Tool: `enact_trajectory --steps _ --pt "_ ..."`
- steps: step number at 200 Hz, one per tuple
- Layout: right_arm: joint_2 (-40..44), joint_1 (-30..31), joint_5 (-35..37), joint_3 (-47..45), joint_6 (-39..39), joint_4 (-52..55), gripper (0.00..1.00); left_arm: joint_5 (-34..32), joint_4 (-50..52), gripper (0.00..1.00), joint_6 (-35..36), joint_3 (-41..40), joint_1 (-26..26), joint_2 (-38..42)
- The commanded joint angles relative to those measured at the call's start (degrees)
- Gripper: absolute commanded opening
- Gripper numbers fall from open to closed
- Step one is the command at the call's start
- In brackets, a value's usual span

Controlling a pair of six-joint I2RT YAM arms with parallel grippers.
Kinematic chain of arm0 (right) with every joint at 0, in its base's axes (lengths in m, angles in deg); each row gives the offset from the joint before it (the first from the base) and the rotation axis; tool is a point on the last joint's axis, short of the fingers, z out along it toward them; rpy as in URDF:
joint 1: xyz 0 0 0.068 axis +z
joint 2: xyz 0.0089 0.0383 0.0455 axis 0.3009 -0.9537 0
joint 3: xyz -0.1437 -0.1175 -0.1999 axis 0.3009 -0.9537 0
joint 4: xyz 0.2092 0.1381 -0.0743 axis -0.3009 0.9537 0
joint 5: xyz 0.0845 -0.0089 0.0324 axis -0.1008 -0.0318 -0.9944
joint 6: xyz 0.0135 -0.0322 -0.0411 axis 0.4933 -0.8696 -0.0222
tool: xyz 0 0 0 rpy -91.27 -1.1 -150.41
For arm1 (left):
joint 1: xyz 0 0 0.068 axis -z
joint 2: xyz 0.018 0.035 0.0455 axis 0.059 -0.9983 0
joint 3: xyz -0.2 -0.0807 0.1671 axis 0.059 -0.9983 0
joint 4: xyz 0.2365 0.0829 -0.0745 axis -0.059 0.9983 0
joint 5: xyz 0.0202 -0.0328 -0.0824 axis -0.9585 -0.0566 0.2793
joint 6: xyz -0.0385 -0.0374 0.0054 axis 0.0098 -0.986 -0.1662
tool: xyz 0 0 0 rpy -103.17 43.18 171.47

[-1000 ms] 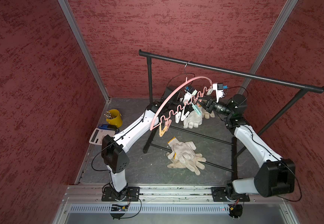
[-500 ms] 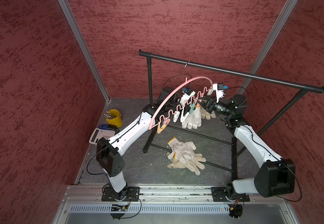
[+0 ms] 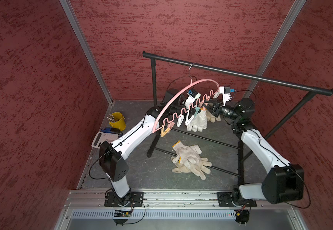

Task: Clip the gloves onto a hanger to dry
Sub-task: Clamp the glove onto the hanger.

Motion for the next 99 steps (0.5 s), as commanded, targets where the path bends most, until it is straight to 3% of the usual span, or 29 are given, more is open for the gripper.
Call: enact_trajectory --steps 1,99 --pt "1.76 -0.15 -1.90 -0.84 0.99 -3.27 0.11 0.09 -1.68 0.00 -0.78 1.70 -0.26 0.34" --pt "2.01 -0.16 -1.75 -2.51 1.00 -4.49 0.10 2.07 -0.66 0.00 -1.48 3.63 0.35 -0.23"
